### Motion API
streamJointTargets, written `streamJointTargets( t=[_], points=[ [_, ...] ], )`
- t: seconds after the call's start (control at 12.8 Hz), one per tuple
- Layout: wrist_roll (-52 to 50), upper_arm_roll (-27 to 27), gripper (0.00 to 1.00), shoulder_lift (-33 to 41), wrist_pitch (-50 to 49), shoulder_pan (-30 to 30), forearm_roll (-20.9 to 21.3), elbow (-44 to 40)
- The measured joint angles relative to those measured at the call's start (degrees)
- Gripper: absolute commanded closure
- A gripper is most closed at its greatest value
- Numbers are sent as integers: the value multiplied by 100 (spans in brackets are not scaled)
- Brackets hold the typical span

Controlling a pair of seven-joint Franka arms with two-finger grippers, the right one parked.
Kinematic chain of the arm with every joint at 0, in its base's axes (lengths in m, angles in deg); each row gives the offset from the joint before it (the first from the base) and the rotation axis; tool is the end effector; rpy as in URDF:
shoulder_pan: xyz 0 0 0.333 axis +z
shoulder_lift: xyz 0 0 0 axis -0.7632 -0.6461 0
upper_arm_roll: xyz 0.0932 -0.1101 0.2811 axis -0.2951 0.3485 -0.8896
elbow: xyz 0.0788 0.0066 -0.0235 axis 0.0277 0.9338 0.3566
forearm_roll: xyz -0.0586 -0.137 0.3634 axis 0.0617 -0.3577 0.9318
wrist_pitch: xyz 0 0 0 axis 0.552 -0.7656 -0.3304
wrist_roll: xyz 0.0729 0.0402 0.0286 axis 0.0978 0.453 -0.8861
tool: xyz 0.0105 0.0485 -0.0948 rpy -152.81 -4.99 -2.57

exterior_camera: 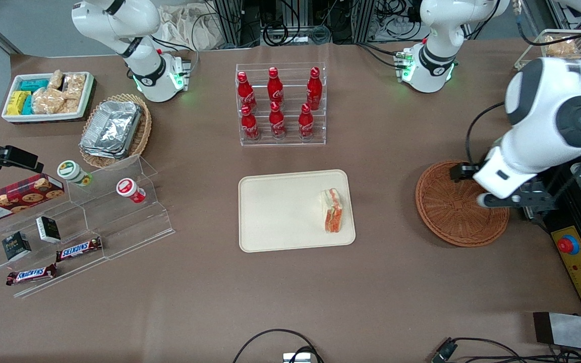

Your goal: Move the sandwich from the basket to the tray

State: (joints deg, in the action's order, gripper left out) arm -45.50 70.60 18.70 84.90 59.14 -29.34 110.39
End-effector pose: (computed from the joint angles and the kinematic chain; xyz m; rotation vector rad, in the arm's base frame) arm 0.5833 -0.0812 0.4969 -3.0543 -0.0234 0.2174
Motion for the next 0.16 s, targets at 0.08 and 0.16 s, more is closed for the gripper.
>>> streamJointTargets(
  t=[0.08, 0.16],
  points=[
    [0, 0, 0, -52, -217, 27, -14, -280],
    [0, 4, 0, -116, -374, 26, -20, -529]
  ],
)
